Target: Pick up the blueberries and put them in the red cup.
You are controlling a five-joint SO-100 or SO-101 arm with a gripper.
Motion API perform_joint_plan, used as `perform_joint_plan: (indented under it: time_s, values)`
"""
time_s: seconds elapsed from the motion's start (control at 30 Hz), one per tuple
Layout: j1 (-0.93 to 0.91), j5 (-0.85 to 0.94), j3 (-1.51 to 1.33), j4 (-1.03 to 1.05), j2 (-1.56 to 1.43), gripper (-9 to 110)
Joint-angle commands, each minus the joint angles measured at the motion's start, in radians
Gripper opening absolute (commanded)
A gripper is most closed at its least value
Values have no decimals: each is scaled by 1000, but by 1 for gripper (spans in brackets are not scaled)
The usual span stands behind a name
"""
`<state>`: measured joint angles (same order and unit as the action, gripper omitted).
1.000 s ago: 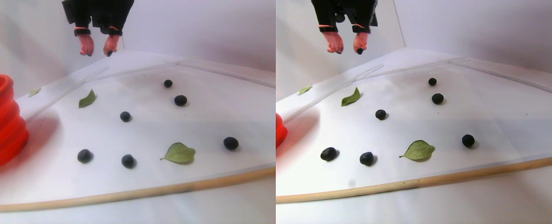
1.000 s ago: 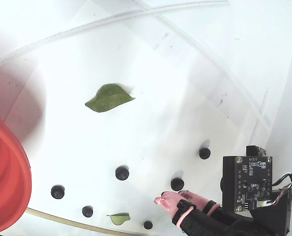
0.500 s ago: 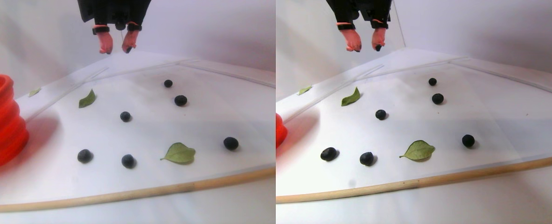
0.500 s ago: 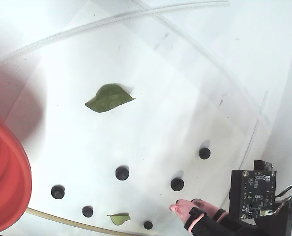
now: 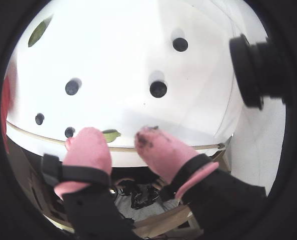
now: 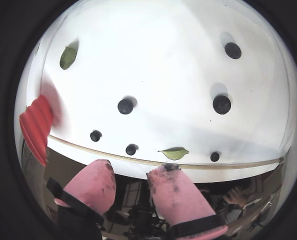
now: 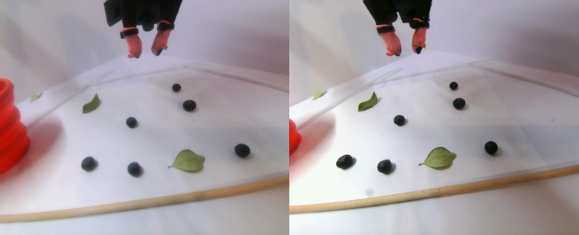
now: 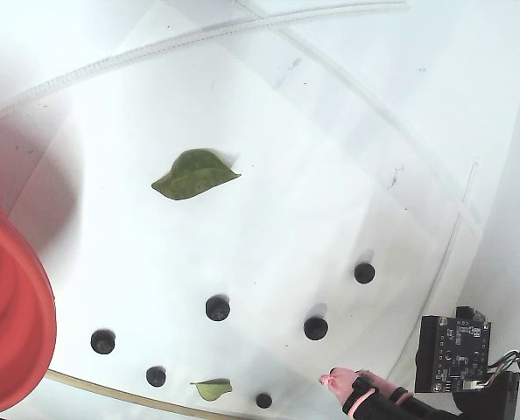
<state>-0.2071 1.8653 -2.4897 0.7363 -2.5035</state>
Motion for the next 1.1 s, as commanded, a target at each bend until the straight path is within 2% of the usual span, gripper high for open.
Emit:
perform_joint_plan:
  time_s: [0.0,1.07]
  values:
    - [-44,6,2,-25,-97,13]
    - [-224,-6,-103,-365,35,15]
